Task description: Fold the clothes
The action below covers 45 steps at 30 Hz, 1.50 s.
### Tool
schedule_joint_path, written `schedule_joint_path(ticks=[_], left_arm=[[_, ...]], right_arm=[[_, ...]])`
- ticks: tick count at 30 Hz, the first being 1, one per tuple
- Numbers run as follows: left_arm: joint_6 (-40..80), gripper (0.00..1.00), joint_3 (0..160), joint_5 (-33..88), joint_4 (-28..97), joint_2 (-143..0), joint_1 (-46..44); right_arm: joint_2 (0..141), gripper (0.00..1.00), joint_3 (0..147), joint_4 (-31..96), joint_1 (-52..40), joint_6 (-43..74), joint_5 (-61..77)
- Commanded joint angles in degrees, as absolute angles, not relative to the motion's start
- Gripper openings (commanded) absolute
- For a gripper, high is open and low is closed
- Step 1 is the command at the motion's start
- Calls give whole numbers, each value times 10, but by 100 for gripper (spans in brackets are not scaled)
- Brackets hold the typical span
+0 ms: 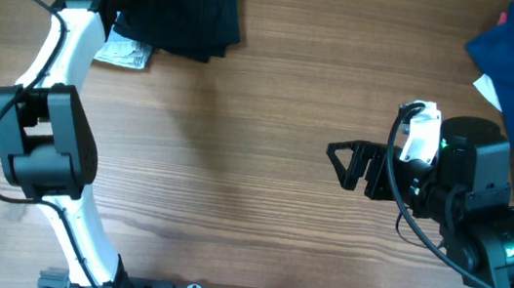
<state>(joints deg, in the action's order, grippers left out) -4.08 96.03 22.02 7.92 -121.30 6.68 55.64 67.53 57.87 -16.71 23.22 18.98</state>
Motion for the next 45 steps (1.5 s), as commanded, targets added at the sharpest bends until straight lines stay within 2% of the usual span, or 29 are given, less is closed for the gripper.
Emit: schedule_joint_path(ticks=[1,7,12,16,19,24,27,38,39,40,41,42,43,45], left_arm=[[-73,4,983,197,70,-1216,86],[-68,4,983,195,81,-1216,124],[-21,4,1000,243,88,-1211,109],[-21,4,1072,285,140,-1206,91],[-21,4,1119,284,175,-1206,90],[-25,4,1121,267,193,-1215,116],[-25,4,1121,216,202,-1219,137],[-27,7,1121,206,205,-1273,187],[-27,13,1121,206,209,-1281,189],[-27,40,1121,205,216,-1284,192],[-27,56,1121,198,222,-1286,193],[-19,67,1121,199,224,-1286,194],[6,99,1121,199,227,-1282,194],[82,100,1121,210,230,-1275,194]], right_arm=[[562,100,675,578,-168,242,180],[588,100,675,579,-168,254,180],[613,100,675,583,-168,254,180],[614,99,675,588,-168,241,180],[614,100,675,590,-168,239,180],[614,100,675,594,-168,239,180],[614,99,675,594,-168,242,180],[614,100,675,596,-168,246,193],[614,99,675,596,-168,246,193],[614,100,675,596,-168,246,193],[614,100,675,596,-168,246,193],[614,100,675,597,-168,246,193],[614,99,675,596,-168,246,193],[614,100,675,597,-168,246,193]])
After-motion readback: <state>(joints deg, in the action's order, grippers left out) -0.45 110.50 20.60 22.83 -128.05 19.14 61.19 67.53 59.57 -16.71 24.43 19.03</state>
